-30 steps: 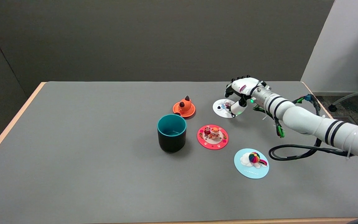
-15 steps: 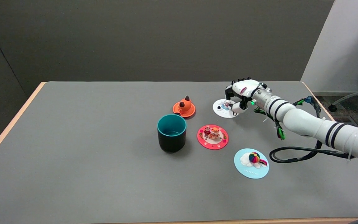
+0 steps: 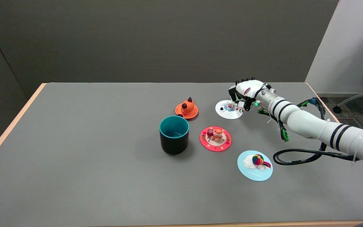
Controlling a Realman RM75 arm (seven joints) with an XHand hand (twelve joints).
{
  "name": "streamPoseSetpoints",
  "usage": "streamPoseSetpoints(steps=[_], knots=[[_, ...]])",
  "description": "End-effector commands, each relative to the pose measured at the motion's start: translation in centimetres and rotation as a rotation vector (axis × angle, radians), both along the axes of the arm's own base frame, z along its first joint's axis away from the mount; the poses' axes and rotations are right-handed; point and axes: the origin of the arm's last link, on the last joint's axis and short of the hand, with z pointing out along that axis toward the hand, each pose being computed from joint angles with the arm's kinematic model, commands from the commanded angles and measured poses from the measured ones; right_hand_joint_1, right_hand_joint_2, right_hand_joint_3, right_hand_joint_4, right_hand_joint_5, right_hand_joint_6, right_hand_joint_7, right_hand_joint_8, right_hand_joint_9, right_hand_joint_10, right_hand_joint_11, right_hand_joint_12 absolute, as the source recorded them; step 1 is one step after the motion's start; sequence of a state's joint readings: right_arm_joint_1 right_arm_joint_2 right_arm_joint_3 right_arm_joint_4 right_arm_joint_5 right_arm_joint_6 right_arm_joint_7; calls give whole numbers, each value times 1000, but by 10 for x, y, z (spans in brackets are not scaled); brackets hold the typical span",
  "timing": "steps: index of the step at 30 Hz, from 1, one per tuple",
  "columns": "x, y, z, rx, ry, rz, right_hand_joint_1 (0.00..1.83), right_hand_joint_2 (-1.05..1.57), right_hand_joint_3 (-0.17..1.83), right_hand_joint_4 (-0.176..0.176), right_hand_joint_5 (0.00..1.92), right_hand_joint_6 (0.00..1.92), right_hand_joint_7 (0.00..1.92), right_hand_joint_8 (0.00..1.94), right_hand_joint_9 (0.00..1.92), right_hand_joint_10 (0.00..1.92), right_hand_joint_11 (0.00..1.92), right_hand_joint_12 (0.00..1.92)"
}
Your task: Pick up the white cup lid.
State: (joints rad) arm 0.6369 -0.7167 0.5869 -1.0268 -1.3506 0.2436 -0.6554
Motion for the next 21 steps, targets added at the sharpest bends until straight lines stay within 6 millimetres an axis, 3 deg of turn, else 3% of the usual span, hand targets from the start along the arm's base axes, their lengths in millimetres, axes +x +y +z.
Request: streamPoseSetpoints(steps=[1,2,4,8,9,10,11,15,21], knots=[[0,0,-1,0,-4,2,1014,1335,146,37,492,1707,490,1733,452,805,417,287],[1,0,-1,0,-4,3,1013,1331,150,38,501,1700,490,1725,449,813,436,241],[1,0,-1,1,-4,3,846,1269,223,31,532,1661,368,919,454,718,430,216],[2,-1,-2,4,-7,4,872,1250,227,19,558,1623,394,808,473,628,415,218],[2,-1,-2,5,-8,3,905,1047,500,-4,532,1020,418,747,497,550,418,196],[2,-1,-3,7,-10,2,925,899,693,-29,538,561,447,678,520,481,418,177],[2,-1,-4,10,-11,1,927,877,709,-46,578,468,473,628,531,450,414,174],[2,-1,-6,16,-15,0,920,779,799,-102,627,236,570,457,563,322,387,184],[4,-2,-6,16,-20,4,915,739,830,-116,614,198,596,410,570,294,379,190]])
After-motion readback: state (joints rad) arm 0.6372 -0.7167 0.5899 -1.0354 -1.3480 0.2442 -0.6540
